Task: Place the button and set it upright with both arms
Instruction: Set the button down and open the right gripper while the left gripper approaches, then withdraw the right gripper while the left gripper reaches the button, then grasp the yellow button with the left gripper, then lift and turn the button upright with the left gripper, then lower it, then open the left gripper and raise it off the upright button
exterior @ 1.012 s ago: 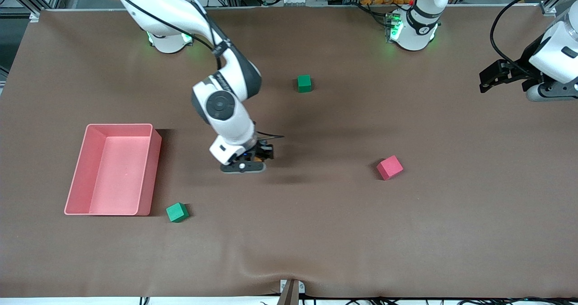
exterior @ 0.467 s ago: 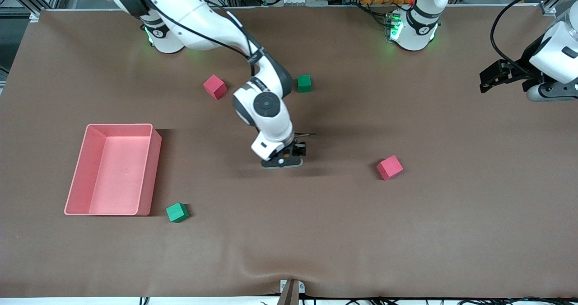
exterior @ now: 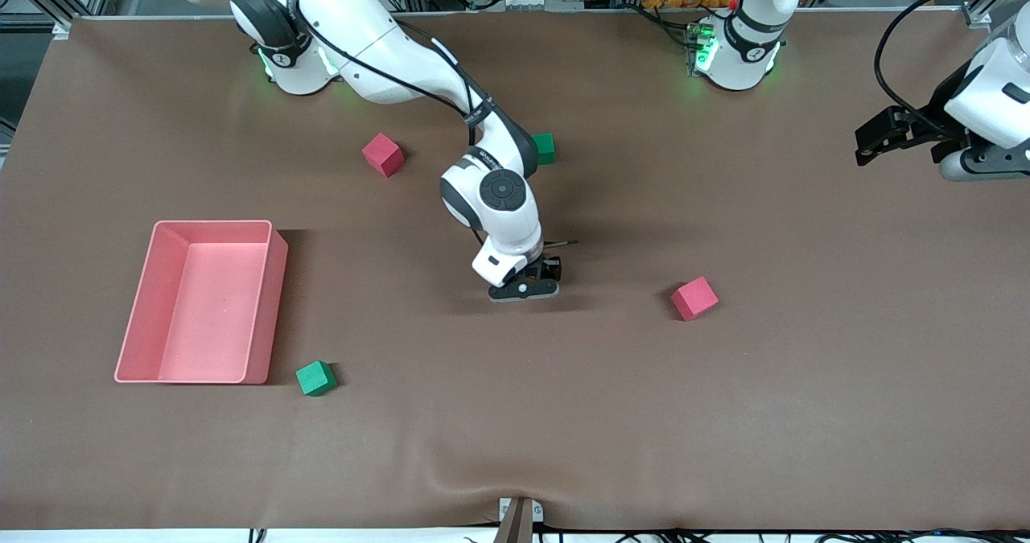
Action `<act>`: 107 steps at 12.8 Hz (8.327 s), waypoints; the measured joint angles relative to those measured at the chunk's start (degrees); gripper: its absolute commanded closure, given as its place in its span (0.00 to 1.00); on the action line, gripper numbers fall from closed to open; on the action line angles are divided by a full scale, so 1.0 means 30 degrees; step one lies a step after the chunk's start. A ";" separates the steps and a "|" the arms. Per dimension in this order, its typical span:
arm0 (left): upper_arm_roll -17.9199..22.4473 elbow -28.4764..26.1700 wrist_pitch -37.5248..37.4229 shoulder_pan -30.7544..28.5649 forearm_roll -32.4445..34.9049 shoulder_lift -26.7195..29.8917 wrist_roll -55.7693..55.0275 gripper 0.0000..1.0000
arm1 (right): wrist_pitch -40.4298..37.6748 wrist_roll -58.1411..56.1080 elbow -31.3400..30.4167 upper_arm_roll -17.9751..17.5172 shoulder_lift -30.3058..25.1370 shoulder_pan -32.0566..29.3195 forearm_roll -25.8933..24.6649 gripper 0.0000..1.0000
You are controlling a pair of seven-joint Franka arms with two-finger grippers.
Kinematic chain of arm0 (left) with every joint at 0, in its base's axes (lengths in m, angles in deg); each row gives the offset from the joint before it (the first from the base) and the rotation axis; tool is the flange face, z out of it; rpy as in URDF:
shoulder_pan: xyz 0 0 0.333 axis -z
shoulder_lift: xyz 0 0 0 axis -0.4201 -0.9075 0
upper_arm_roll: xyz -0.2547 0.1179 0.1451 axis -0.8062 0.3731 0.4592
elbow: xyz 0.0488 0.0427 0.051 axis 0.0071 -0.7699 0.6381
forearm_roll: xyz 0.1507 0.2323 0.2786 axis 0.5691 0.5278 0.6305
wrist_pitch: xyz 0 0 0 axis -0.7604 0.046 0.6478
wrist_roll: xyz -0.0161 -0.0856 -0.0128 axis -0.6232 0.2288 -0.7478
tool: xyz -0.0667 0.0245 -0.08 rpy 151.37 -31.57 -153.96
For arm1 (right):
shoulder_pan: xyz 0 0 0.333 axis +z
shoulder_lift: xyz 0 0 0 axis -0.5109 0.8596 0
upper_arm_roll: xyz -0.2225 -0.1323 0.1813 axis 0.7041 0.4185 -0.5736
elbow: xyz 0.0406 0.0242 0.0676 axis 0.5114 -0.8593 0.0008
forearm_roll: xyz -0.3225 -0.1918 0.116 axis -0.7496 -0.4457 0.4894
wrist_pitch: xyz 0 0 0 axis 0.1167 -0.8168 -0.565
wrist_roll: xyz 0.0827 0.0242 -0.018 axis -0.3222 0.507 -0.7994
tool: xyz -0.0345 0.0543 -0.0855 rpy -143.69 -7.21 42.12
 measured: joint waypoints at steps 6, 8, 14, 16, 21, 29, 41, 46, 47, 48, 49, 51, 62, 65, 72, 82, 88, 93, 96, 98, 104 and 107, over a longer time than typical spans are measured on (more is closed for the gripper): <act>-0.0117 -0.0334 0.0010 0.0200 0.0000 -0.0644 -0.0042 0.00 | -0.0425 0.0121 0.0890 0.0441 -0.0610 -0.0116 -0.0340 0.00; -0.0229 -0.0398 0.0370 0.0300 0.0000 -0.1628 -0.0221 0.00 | -0.2552 0.0107 0.1144 0.0566 -0.1893 -0.0683 -0.0343 0.00; -0.0698 -0.0366 0.1612 0.1680 -0.0004 -0.3970 -0.2313 0.00 | -0.6847 -0.4607 -0.0044 0.0595 -0.6171 -0.3827 -0.0343 0.00; -0.0739 -0.0361 0.2256 0.2760 -0.0009 -0.4757 -0.3549 0.00 | -0.6869 -0.6559 -0.2100 0.0594 -0.7851 -0.5060 -0.0341 0.00; -0.0814 0.0228 0.4049 0.6168 -0.0013 -0.7822 -0.7947 0.00 | -0.8055 -1.1442 -0.6971 0.0627 -1.2568 -0.8519 -0.0341 0.00; -0.0832 0.4343 0.9601 1.0011 -0.0125 -1.4670 -1.1532 0.00 | -1.1382 -1.3194 -0.7589 0.0599 -1.6928 -1.2862 -0.0303 0.00; -0.0794 0.5741 1.2525 1.1499 -0.0197 -1.8207 -1.0730 0.18 | -1.9075 -1.4538 -0.3483 0.0497 -1.8411 -1.4893 0.0397 0.00; -0.0799 0.5741 1.1319 1.1593 -0.0197 -1.8237 -1.0544 0.34 | -1.9452 -1.4586 -0.3279 0.0229 -1.8370 -1.4813 0.0429 0.00; -0.0800 0.5740 1.1185 1.1622 -0.0197 -1.8239 -1.0454 0.38 | -1.9410 -1.4196 -0.3279 0.0173 -1.8342 -1.4789 0.0439 0.00; -0.0801 0.5741 1.1135 1.1636 -0.0197 -1.8239 -1.0412 0.46 | -1.9324 -1.3811 -0.3280 0.0132 -1.8295 -1.4784 0.0446 0.00; -0.0807 0.5744 1.1125 1.1636 -0.0233 -1.8238 -1.0390 0.53 | -1.9240 -1.3611 -0.3282 0.0120 -1.8228 -1.4784 0.0452 0.00; -0.0817 0.5783 1.1123 1.1636 -0.0402 -1.8235 -1.0380 0.75 | -1.9129 -1.3437 -0.3284 0.0124 -1.8057 -1.4786 0.0453 0.00; -0.0731 0.6484 1.1081 1.1614 -0.0666 -1.7767 -1.3355 1.00 | -1.9125 -1.3370 -0.3283 0.0211 -1.7889 -1.4821 0.0454 0.00; -0.0678 0.6587 1.1071 1.1940 0.1230 -1.6757 -1.6161 1.00 | -1.9149 -1.3371 -0.3283 0.0246 -1.7889 -1.4823 0.0454 0.00; -0.0600 0.5839 1.0733 1.4642 1.2286 -1.6583 -2.6370 1.00 | -1.9163 -1.3373 -0.3369 0.0282 -1.7869 -1.4822 0.0452 0.00; -0.0267 0.4454 1.0688 1.9175 2.8628 -1.9608 -4.6081 1.00 | -1.8773 -1.3380 -0.3488 0.0185 -1.7866 -1.4794 0.0449 0.00; -0.0119 0.3786 1.0194 1.9231 3.1045 -2.0481 -4.8872 1.00 | -1.8094 -1.3833 -0.3516 0.0187 -1.7863 -1.4796 0.0448 0.00; -0.0172 0.3750 1.0156 1.9273 3.0705 -2.0485 -4.8971 0.00 | -1.7931 -1.4016 -0.3513 0.0238 -1.7863 -1.4823 0.0438 0.00; -0.0585 0.3927 1.0140 1.9486 2.8175 -2.0468 -4.9056 0.00 | -1.7915 -1.4037 -0.3514 0.0212 -1.7856 -1.4796 0.0439 0.00; -0.0601 0.4456 1.0046 1.9857 2.4626 -2.0034 -4.7797 0.00 | -1.7858 -1.4037 -0.3514 0.0201 -1.7839 -1.4794 0.0439 0.00; -0.0577 0.5024 0.9549 1.9882 1.7451 -1.6674 -4.3778 0.00 | -1.7089 -1.4037 -0.3519 0.0168 -1.7795 -1.4783 0.0443 0.00; -0.0365 0.5160 0.8286 1.8930 1.4611 -1.4273 -3.9530 0.00 | -1.7181 -1.4035 -0.3532 0.0119 -1.7764 -1.4767 0.0453 0.00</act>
